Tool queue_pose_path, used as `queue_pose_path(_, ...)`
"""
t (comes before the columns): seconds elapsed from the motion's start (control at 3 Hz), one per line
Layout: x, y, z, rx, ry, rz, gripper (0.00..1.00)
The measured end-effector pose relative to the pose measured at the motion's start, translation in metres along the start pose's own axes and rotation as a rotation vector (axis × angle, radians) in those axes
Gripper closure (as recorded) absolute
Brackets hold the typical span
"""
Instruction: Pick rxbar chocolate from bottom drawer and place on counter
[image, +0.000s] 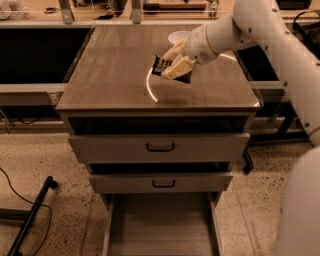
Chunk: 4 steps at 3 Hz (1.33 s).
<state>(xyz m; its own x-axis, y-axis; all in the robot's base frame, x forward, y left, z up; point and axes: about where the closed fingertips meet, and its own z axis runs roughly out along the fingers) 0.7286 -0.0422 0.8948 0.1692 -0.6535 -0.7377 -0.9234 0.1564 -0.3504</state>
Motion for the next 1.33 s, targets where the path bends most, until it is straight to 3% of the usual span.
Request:
queue_pose_path(0.67,-0.008,-0.021,0.045,-0.06,-0.066,0.098,0.46)
queue_pose_path(1.33,-0.012,-0.031,0.062,-0.083,-0.091,0.117,0.0)
